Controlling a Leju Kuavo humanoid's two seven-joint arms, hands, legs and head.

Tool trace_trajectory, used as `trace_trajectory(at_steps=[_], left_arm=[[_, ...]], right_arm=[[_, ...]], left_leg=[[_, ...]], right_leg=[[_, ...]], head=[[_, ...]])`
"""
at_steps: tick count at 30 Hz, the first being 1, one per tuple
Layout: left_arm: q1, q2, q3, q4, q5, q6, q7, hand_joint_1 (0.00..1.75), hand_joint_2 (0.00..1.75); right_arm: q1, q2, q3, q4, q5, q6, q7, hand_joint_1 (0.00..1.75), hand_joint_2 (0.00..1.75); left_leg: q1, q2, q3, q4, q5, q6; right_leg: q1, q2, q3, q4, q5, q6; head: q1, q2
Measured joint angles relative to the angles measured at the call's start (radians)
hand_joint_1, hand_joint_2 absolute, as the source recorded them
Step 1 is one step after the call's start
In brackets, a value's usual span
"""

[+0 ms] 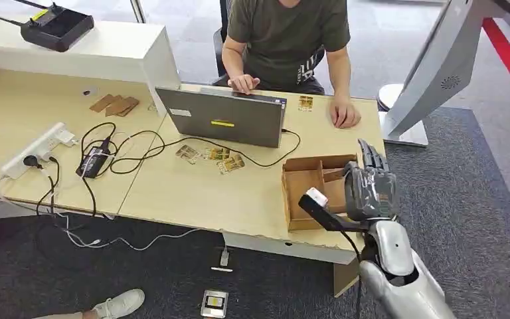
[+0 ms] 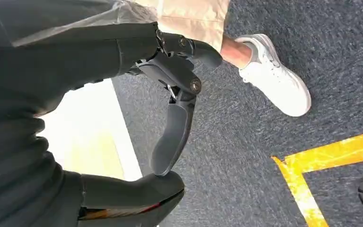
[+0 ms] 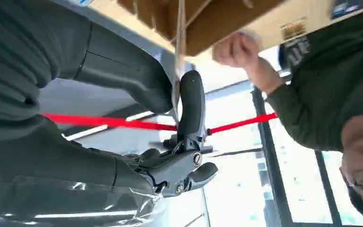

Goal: Pass the card to the sensor for recognition and then transmit it.

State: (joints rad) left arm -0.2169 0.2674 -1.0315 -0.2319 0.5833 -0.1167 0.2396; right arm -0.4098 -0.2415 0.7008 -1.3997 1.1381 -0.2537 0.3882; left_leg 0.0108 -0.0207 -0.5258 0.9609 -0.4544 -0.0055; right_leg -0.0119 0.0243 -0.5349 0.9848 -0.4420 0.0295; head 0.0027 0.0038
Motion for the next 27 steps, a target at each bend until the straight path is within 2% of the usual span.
trace_trajectory(at_steps=[4, 10, 27], left_arm=[[-0.01, -0.001, -0.001, 0.0, -0.014, -0.007, 0.007, 0.0, 1.75], [-0.033, -0.01, -0.003, 0.0, -0.037, -0.016, 0.022, 0.0, 1.75], [-0.057, -0.022, -0.024, 0.0, -0.044, -0.028, 0.035, 0.0, 1.75]], right_arm=[[-0.021, 0.016, -0.011, -0.006, -0.202, -0.012, -0.095, 1.75, 1.75], [-0.078, 0.04, -0.016, 0.014, -0.306, -0.008, -0.122, 1.75, 1.75], [-0.139, 0.077, -0.013, 0.102, -0.379, -0.035, -0.151, 1.75, 1.75]], left_leg=[[0.0, 0.0, 0.0, 0.0, 0.0, 0.0], [0.0, 0.0, 0.0, 0.0, 0.0, 0.0], [0.0, 0.0, 0.0, 0.0, 0.0, 0.0]], right_leg=[[0.0, 0.0, 0.0, 0.0, 0.0, 0.0], [0.0, 0.0, 0.0, 0.0, 0.0, 0.0], [0.0, 0.0, 0.0, 0.0, 0.0, 0.0]], head=[[0.0, 0.0], [0.0, 0.0], [0.0, 0.0]])
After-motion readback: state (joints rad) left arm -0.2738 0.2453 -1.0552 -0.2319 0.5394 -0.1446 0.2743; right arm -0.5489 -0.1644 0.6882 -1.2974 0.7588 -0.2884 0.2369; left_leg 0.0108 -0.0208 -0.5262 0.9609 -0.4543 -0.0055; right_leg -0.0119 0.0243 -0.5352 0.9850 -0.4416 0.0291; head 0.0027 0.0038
